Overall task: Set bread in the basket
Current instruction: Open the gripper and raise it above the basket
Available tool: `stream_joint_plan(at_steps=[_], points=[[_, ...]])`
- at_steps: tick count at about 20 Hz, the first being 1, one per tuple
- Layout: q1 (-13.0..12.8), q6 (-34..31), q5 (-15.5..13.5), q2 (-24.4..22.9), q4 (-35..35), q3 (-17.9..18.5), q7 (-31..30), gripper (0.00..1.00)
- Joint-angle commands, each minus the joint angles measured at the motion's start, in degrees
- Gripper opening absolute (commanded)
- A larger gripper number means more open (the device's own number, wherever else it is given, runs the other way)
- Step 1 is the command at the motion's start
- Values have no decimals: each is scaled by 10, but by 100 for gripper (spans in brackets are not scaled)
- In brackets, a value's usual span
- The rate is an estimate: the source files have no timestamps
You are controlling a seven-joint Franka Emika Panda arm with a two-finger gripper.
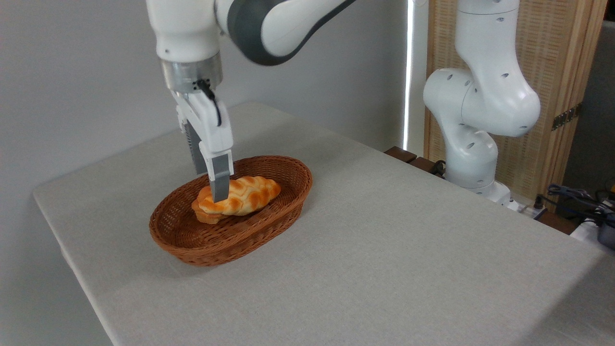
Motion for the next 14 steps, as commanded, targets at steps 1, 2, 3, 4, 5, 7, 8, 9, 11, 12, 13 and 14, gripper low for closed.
stream_joint_plan(at_steps=[1, 2, 3, 4, 5, 7, 8, 9, 11, 12, 13, 14], points=[[-2, -39, -1, -8, 26, 59, -22, 100], [-2, -49, 2, -8, 28, 62, -22, 100], [-2, -68, 19, -7, 33, 66, -23, 100], [-2, -76, 32, -8, 34, 66, -24, 100], [-2, -83, 54, -8, 34, 66, -33, 100], [-2, -82, 73, -7, 34, 66, -63, 100], [-2, -82, 74, -7, 37, 67, -74, 100], [-2, -82, 74, -7, 38, 67, -75, 100], [-2, -83, 73, -7, 38, 72, -73, 100], [-2, -83, 73, -7, 38, 73, -73, 100], [-2, -83, 73, -7, 38, 73, -73, 100], [-2, -84, 73, -7, 38, 73, -71, 100]])
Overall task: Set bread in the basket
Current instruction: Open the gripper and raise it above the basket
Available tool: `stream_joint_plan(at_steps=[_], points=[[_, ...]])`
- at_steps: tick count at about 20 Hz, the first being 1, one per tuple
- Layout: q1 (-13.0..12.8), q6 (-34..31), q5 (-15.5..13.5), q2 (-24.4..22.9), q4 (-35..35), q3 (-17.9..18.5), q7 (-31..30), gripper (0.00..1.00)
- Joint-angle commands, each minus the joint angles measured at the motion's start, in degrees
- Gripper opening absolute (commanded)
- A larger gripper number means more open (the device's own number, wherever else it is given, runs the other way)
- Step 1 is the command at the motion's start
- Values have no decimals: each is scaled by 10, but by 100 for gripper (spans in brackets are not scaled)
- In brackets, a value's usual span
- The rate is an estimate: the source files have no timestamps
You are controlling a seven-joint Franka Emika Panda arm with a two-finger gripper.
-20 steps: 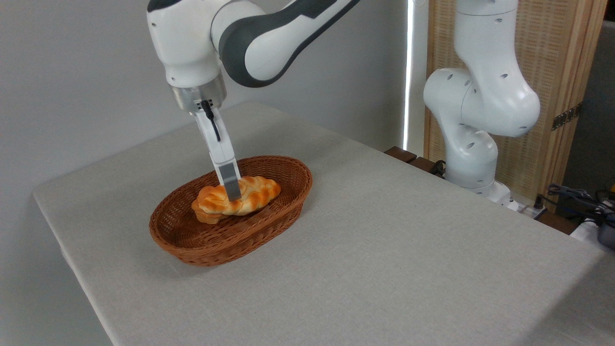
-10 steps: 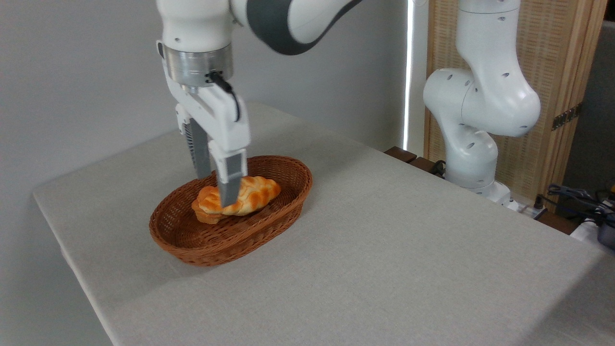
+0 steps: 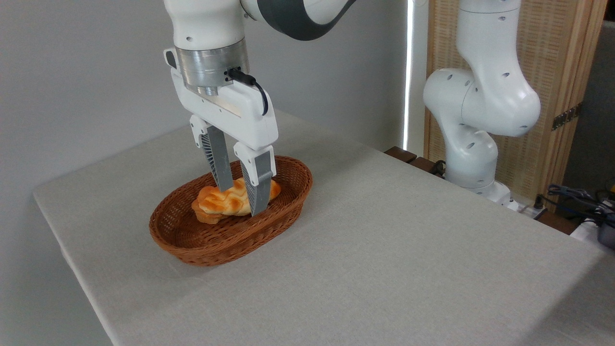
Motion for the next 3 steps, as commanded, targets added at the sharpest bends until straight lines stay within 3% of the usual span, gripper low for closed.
stream_joint_plan(at_steps=[1, 3], points=[[-5, -14, 7, 3, 13, 7, -8, 100], [-5, -14, 7, 3, 13, 7, -9, 100]])
